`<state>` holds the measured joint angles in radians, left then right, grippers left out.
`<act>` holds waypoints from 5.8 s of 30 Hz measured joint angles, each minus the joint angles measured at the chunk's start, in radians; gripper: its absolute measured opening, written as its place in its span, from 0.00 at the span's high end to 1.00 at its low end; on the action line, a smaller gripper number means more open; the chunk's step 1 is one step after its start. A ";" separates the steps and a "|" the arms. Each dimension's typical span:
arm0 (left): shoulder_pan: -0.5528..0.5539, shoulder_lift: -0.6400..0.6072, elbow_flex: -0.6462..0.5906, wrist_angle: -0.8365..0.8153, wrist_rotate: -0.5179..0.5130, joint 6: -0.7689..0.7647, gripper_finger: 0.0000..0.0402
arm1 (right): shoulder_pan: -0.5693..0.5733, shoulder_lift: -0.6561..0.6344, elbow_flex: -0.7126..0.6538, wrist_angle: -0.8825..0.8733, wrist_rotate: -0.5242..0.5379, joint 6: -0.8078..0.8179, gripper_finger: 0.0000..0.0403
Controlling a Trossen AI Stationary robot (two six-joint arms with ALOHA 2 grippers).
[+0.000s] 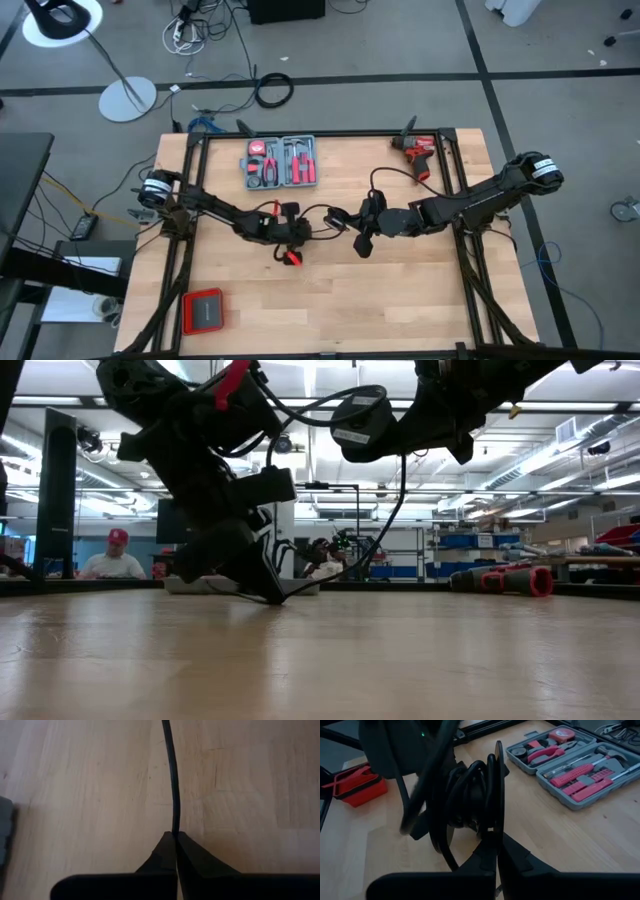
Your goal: Coil cords
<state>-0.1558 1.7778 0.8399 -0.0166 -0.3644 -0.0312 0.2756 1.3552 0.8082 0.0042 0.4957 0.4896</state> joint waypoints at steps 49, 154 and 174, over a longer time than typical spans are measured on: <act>-0.139 -0.197 0.659 -0.998 -0.445 0.071 1.00 | 0.015 0.000 0.000 -0.081 0.033 0.018 1.00; -0.087 -0.091 0.774 -0.106 -0.225 0.629 1.00 | -0.150 0.001 0.000 0.280 0.116 -0.180 1.00; -0.198 -0.057 0.770 -0.366 -0.297 0.415 1.00 | -0.140 -0.081 0.000 0.355 0.161 -0.295 1.00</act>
<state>-0.3538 1.7206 1.6096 -0.3822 -0.6615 0.3837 0.1353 1.2740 0.8085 0.3595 0.6567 0.1950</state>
